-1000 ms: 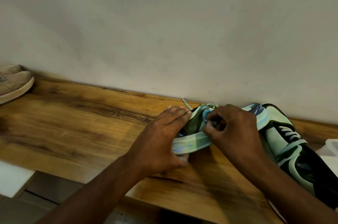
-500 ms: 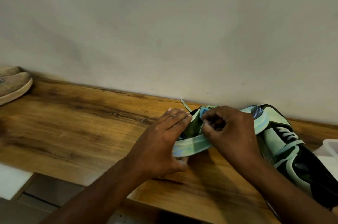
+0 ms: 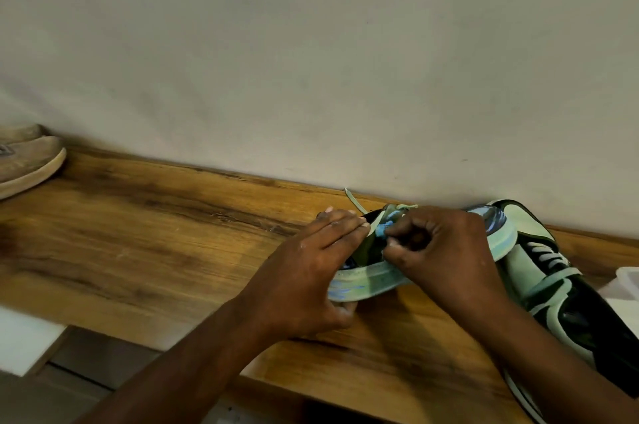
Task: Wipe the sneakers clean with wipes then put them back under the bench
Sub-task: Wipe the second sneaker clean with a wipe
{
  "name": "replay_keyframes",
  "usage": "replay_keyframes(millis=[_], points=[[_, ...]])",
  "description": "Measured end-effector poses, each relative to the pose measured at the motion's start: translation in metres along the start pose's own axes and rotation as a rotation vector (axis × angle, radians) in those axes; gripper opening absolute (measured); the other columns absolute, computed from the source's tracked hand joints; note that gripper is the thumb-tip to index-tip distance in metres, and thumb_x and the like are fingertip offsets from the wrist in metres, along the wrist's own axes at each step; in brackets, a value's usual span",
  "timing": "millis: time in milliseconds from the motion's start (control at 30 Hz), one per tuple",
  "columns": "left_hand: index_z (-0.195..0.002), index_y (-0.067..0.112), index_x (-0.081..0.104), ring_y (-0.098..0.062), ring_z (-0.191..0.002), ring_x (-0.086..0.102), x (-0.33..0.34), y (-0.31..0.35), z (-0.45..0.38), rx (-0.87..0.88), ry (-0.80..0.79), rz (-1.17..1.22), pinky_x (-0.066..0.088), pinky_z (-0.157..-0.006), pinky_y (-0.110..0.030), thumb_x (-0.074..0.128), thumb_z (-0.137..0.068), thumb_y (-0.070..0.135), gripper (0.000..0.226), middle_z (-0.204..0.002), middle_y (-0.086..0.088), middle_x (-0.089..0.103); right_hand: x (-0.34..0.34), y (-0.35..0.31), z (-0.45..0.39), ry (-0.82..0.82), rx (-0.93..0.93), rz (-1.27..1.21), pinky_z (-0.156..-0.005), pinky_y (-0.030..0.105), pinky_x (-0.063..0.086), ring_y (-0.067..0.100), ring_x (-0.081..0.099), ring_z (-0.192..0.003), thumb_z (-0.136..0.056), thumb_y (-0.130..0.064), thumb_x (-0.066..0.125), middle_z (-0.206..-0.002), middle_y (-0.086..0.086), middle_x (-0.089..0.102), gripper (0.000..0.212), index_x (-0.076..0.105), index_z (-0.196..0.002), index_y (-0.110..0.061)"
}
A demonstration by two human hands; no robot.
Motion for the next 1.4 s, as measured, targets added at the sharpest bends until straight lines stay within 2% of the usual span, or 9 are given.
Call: replay_keyframes(millis=[167,267,367,533,733,900,1100,1267,1400], points=[[-0.155,0.007,0.046,-0.018,-0.153,0.036,0.003,0.000,0.001,0.004,-0.005,-0.016,0.029,-0.126,-0.043,0.084,-0.073,0.040,0.096,-0.159,-0.005,0.048,-0.011,0.019,-0.012,0.158,0.068,0.059,-0.064,0.009,0.051,0.001,0.068,-0.072,-0.074,-0.004,0.083,-0.072,-0.011,0.072,0.021,0.082,-0.088,-0.020],[-0.156,0.007,0.044,-0.018,-0.154,0.034,0.005,0.000,0.001,0.001,-0.017,-0.028,0.031,-0.125,-0.044,0.084,-0.073,0.042,0.098,-0.160,-0.004,0.046,-0.002,0.011,-0.010,0.061,0.036,0.011,-0.061,0.014,0.053,0.000,0.068,-0.066,-0.073,-0.002,0.082,-0.073,-0.013,0.073,0.023,0.084,-0.086,-0.020],[-0.156,0.008,0.044,-0.018,-0.154,0.033,0.005,-0.001,0.000,0.002,-0.022,-0.031,0.031,-0.125,-0.044,0.084,-0.074,0.041,0.098,-0.161,-0.005,0.046,-0.009,0.012,-0.015,-0.054,0.044,-0.005,-0.054,0.008,0.048,-0.002,0.066,-0.056,-0.071,-0.002,0.084,-0.058,-0.018,0.068,0.020,0.084,-0.082,-0.019],[-0.156,0.007,0.045,-0.018,-0.154,0.034,0.005,-0.001,0.000,0.014,-0.020,-0.013,0.032,-0.125,-0.043,0.083,-0.075,0.039,0.095,-0.160,-0.004,0.047,-0.011,0.019,-0.022,0.149,0.017,0.103,-0.065,0.006,0.046,0.002,0.067,-0.076,-0.074,-0.002,0.081,-0.071,-0.008,0.074,0.021,0.084,-0.085,-0.019],[-0.155,0.006,0.045,-0.019,-0.153,0.036,0.005,0.000,0.000,0.023,-0.022,-0.029,0.031,-0.125,-0.044,0.083,-0.075,0.039,0.094,-0.159,-0.005,0.048,-0.013,0.010,-0.023,-0.152,0.058,-0.011,-0.055,0.011,0.051,0.000,0.068,-0.055,-0.071,-0.001,0.085,-0.064,-0.012,0.073,0.020,0.084,-0.079,-0.019],[-0.156,0.008,0.044,-0.018,-0.153,0.035,0.004,-0.002,0.000,0.012,-0.025,-0.027,0.030,-0.126,-0.043,0.083,-0.074,0.039,0.097,-0.160,-0.004,0.047,-0.008,0.014,-0.026,0.104,0.029,0.153,-0.065,0.006,0.046,0.004,0.067,-0.064,-0.077,-0.003,0.080,-0.075,-0.007,0.076,0.020,0.083,-0.087,-0.020],[-0.155,0.006,0.045,-0.019,-0.152,0.037,0.002,-0.002,0.000,0.024,-0.022,-0.038,0.029,-0.126,-0.042,0.084,-0.073,0.040,0.096,-0.158,-0.005,0.049,-0.013,0.009,-0.025,-0.142,0.054,0.030,-0.054,0.007,0.045,-0.001,0.066,-0.057,-0.069,-0.003,0.087,-0.063,-0.020,0.070,0.019,0.083,-0.077,-0.020],[-0.153,0.006,0.048,-0.019,-0.150,0.039,0.001,0.003,-0.001,0.064,-0.016,-0.060,0.026,-0.128,-0.038,0.084,-0.074,0.036,0.092,-0.156,-0.006,0.051,-0.008,0.015,-0.027,0.124,0.021,0.181,-0.062,0.001,0.040,-0.002,0.061,-0.059,-0.074,-0.002,0.082,-0.067,-0.013,0.068,0.018,0.081,-0.081,-0.019],[-0.153,0.006,0.047,-0.020,-0.150,0.039,0.001,0.004,0.000,0.070,-0.015,-0.085,0.028,-0.127,-0.039,0.084,-0.073,0.038,0.093,-0.156,-0.007,0.050,-0.005,0.004,-0.025,-0.087,0.033,-0.062,-0.053,0.009,0.043,0.003,0.062,-0.052,-0.074,0.000,0.083,-0.059,-0.017,0.068,0.020,0.081,-0.078,-0.020]])
Point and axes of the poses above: each hand's wrist, its own z-axis away from the middle knuckle, its own x-axis out of the palm, y = z × x, the point moved 3 cm from there along -z, towards the middle knuckle
